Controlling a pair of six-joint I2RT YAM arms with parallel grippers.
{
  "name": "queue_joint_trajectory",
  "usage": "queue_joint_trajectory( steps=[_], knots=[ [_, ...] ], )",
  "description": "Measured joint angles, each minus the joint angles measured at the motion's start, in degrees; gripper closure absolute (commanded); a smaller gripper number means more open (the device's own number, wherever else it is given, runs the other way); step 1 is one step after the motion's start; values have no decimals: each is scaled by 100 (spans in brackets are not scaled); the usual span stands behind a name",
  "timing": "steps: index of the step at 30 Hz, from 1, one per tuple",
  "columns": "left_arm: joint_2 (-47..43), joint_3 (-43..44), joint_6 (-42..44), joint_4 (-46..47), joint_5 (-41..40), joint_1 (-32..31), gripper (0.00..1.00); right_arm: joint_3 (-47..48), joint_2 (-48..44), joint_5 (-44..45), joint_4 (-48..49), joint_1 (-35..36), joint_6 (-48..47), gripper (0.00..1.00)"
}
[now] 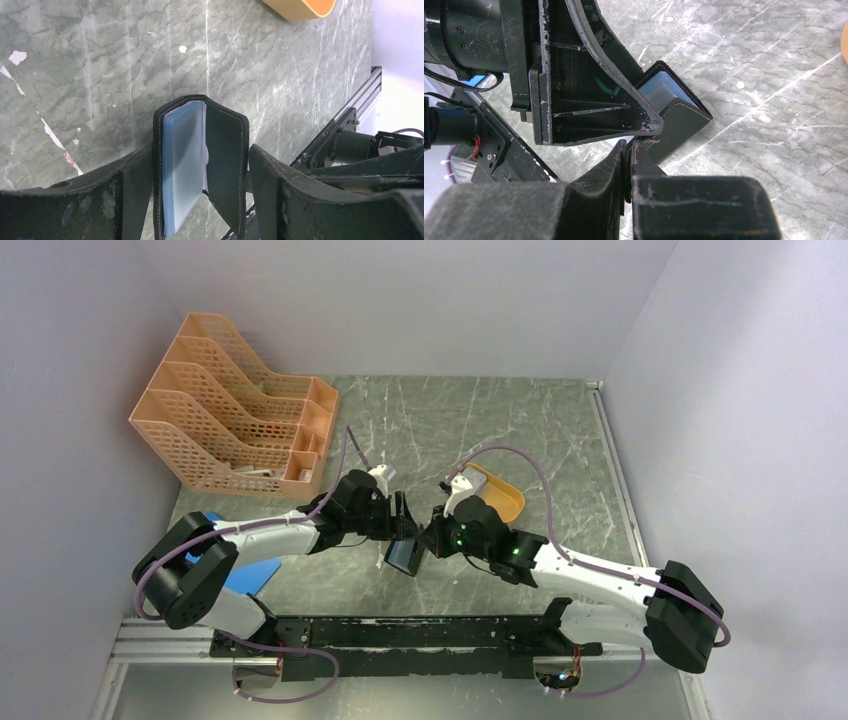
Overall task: Put the credit cards into the card holder
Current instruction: Open the card holder at the center of the board.
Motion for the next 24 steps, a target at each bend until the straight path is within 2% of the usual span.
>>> queue_joint_trajectory(
  steps=[3, 11, 15, 18, 24],
  knots=[
    [-2, 0, 0, -66, -68, 0, 33, -7, 0, 24, -4, 0, -11, 100],
    [-105, -46, -9, -160, -190, -4, 59, -201, -70, 289, -46, -9, 13, 100],
    [-188, -111, -11, -122, -186, -17, 65, -345, -162, 376, -50, -35, 57, 100],
    [-190, -129, -13, -72, -162, -20, 64, -413, -199, 444, -61, -55, 101, 100],
    [-221, -247, -35, 68, -105, -20, 47, -525, -332, 481, -101, -107, 160, 100]
  ],
)
